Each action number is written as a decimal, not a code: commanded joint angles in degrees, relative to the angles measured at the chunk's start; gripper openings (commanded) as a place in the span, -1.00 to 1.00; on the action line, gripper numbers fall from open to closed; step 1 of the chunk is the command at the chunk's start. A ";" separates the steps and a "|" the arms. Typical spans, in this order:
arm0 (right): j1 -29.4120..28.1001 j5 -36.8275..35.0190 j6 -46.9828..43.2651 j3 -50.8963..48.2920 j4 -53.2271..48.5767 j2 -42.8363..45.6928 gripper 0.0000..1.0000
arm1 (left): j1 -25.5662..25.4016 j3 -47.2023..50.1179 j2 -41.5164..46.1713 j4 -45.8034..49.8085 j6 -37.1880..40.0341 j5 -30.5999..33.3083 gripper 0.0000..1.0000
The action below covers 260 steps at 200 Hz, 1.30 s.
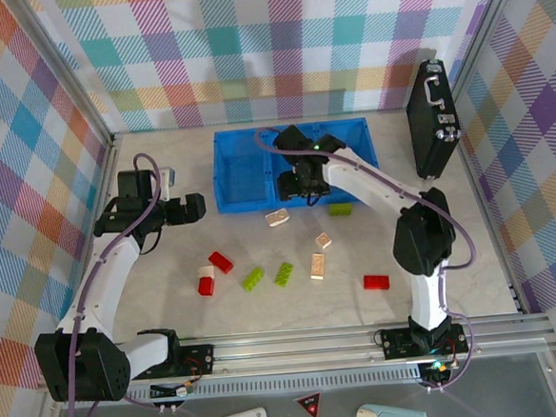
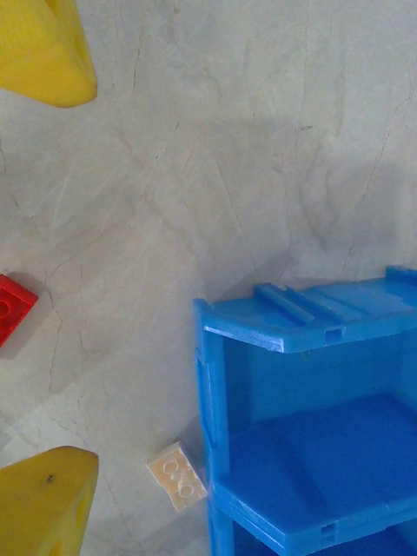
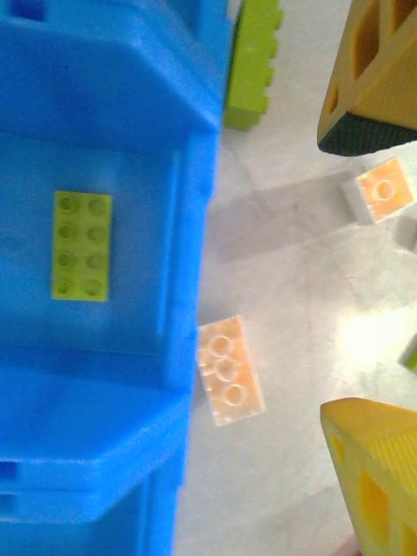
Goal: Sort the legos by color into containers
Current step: Pick up the lego from the bottom-left of the table.
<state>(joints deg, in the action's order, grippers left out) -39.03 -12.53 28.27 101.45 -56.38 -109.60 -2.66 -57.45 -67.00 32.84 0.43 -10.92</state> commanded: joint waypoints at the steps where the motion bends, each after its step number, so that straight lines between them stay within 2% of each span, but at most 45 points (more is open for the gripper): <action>1: -0.28 0.05 1.31 -4.55 0.72 5.56 0.48 | -0.88 -0.54 0.03 -0.07 -2.08 -0.32 1.00; 79: -1.81 0.97 4.81 -25.29 5.76 19.01 0.48 | -5.70 -1.95 -1.12 3.23 -8.36 -0.30 0.98; 140: -2.28 1.78 6.66 -36.44 8.97 24.09 0.47 | -17.51 0.23 -4.24 6.24 -11.68 7.65 0.96; 164: -2.37 1.54 6.73 -38.88 9.45 25.39 0.47 | -20.72 1.90 -5.52 6.58 -13.14 9.28 0.94; 219: -2.37 2.23 7.13 -43.72 11.73 26.69 0.46 | -22.01 7.54 -7.48 6.20 -12.24 10.74 0.86; 260: -2.46 2.70 7.13 -45.53 12.26 25.89 0.45 | -22.38 8.22 -11.64 3.84 -12.06 8.52 0.83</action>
<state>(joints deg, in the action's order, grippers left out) -40.97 -10.81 34.28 56.90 -44.97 -84.01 -24.05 -49.56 -76.47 37.74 -12.01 -1.89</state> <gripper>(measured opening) 0.728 0.916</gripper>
